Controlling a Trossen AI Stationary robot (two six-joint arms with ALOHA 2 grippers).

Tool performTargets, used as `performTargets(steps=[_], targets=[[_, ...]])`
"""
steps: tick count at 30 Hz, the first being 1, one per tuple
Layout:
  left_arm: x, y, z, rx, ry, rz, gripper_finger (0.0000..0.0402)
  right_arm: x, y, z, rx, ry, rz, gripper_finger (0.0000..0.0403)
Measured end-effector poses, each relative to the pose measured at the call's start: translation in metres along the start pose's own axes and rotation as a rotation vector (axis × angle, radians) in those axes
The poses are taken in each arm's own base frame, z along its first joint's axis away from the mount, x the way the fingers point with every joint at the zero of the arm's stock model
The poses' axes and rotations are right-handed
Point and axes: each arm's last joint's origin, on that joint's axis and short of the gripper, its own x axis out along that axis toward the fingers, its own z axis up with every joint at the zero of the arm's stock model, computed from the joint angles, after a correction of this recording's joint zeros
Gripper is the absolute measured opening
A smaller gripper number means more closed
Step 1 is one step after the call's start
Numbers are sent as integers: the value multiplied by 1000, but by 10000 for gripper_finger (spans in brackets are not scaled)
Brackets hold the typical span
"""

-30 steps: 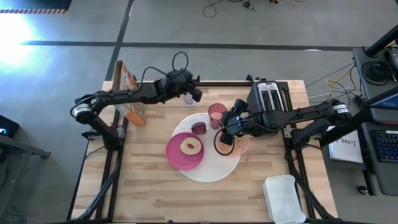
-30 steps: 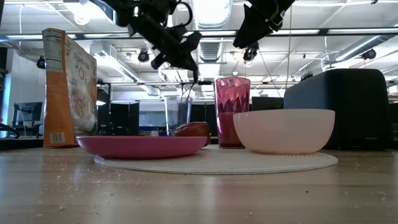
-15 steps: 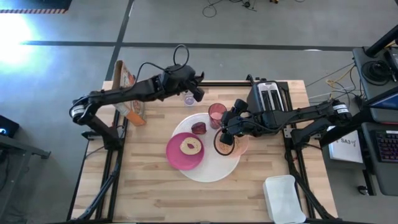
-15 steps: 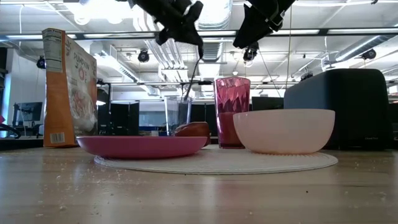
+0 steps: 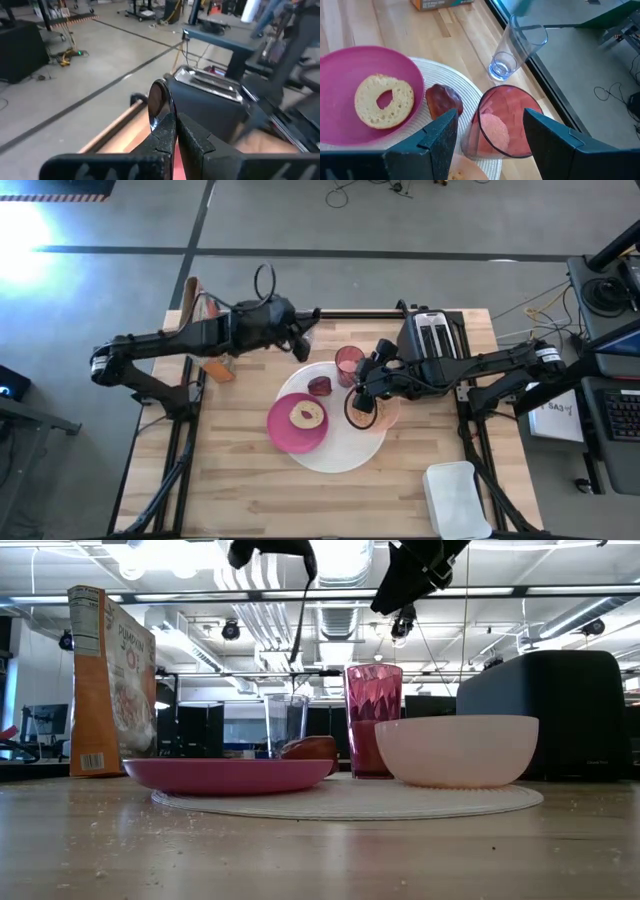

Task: Arrange a breakfast setting
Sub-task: Put the blue spoon on the right side of the white place mat

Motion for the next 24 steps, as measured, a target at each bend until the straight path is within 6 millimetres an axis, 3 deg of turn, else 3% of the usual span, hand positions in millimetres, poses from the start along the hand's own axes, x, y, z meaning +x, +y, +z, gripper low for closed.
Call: performTargets(steps=[10, 14, 17, 20, 24], targets=[[-28, -57, -19, 20, -15, 36, 0, 0, 1, 7, 71, -62, 12, 215], [-39, -74, -28, 10, -100, 144, 0, 0, 1, 6, 85, -58, 12, 215], [-49, -81, -39, 4, -148, 233, 0, -2, 0, 5, 171, -45, 10, 215], [-55, -84, -51, -46, -144, 209, 0, -3, -1, 4, 196, -36, 8, 215], [-53, -80, -70, -158, -131, 206, 0, -3, -1, 3, 199, -31, 6, 215]])
